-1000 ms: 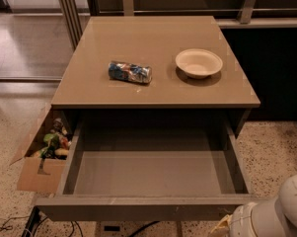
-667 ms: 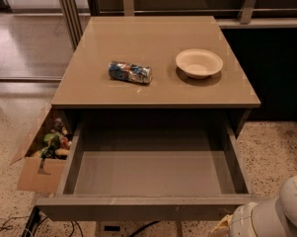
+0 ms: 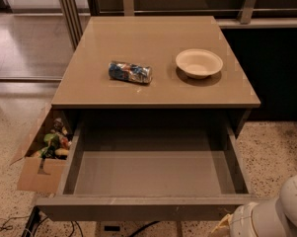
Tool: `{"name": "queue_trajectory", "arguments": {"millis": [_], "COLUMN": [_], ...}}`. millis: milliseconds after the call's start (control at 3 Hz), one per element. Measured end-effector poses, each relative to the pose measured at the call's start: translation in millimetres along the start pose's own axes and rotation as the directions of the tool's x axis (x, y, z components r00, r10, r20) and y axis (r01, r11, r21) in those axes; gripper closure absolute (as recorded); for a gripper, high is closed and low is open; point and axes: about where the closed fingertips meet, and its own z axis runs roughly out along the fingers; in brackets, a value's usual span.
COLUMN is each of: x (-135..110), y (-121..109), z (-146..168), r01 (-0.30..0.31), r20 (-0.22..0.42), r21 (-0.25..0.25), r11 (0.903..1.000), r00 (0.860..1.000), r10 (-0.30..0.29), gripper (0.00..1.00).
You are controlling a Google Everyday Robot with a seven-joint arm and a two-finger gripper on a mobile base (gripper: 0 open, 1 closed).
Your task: Close top drawer
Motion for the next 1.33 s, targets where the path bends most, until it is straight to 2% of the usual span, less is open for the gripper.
{"name": "queue_trajectory", "arguments": {"millis": [333,667,1000,1333], "x": [-5,-19,-19,-40], "y": [-6,-23,-23,-63], "z": [4,15,15,35], "r01": [0.005,0.014,0.014,0.023], "r20": [0.001,0.028,0.029,0.049], "r21": [-0.003,-0.008,-0.008,-0.014], "r11": [1.0,0.9999,0.9999,0.9996], "r00": [1.0,0.999,0.999,0.999], "r10": [-0.005,-0.014,-0.014,-0.022], "gripper": [0.06,0.0,0.0,0.19]}}
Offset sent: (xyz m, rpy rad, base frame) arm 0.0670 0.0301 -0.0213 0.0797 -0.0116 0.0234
